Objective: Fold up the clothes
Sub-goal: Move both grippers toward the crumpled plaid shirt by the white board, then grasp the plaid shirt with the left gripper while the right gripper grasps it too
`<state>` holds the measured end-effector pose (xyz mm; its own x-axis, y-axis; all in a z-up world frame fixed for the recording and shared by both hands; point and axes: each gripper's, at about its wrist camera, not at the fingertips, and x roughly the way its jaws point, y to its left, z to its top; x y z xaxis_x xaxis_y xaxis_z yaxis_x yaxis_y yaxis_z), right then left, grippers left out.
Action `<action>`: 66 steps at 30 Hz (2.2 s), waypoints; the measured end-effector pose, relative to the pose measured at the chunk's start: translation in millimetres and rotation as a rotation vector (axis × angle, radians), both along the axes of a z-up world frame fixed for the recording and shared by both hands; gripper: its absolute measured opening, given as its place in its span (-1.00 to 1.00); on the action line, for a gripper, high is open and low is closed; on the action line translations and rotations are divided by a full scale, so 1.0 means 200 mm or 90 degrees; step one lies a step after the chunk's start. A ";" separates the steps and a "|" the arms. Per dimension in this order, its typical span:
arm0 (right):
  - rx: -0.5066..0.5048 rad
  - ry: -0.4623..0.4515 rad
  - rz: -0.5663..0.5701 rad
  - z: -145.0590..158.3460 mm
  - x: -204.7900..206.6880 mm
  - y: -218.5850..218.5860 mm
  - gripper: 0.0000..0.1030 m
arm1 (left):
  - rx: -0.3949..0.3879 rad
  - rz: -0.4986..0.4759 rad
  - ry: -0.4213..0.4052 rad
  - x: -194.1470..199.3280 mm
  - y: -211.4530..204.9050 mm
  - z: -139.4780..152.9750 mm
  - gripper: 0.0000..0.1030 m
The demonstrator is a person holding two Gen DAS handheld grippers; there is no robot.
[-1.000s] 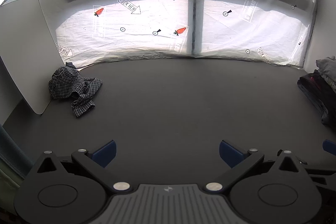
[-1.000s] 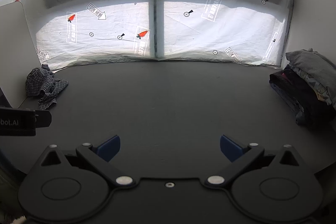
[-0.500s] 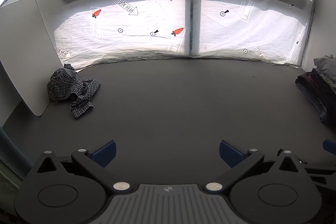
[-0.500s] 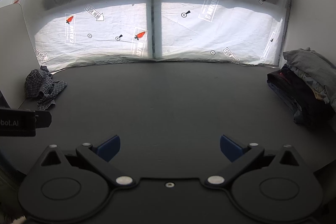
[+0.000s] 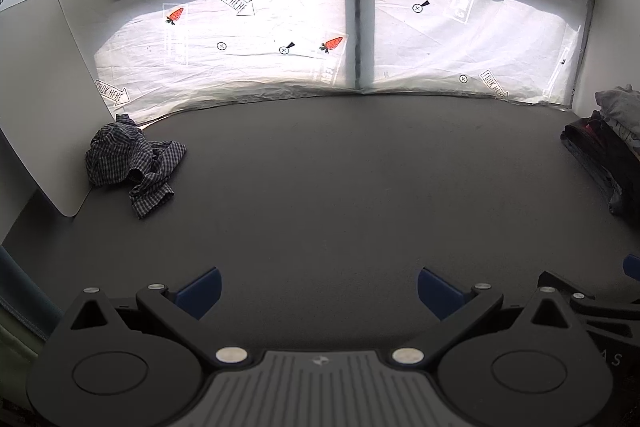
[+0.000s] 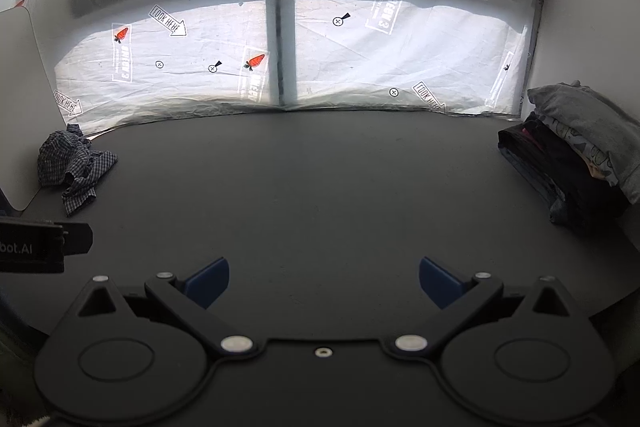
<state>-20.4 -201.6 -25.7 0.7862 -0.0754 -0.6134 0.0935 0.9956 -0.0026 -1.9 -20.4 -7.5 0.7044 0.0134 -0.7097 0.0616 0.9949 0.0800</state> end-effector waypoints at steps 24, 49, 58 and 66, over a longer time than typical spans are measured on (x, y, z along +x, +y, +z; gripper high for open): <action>0.078 -0.133 -0.034 0.04 0.50 -0.55 1.00 | -0.126 0.171 0.007 0.46 -0.20 0.05 1.00; -0.020 -0.040 0.098 -0.19 1.52 0.20 0.99 | -0.231 0.367 0.121 1.20 0.79 -0.39 1.00; -0.010 0.017 0.204 -0.38 2.15 0.98 0.62 | -0.170 0.454 0.111 1.83 1.37 -0.56 0.96; 0.113 0.105 0.336 -0.64 2.68 1.67 0.04 | -0.124 0.483 0.095 2.30 1.79 -0.73 0.50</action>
<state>515.4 133.3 -154.2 0.5828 0.4156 -0.6983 -0.4033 0.8940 0.1954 457.1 337.3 -153.5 0.4510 0.3168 -0.8344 -0.6415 0.7651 -0.0563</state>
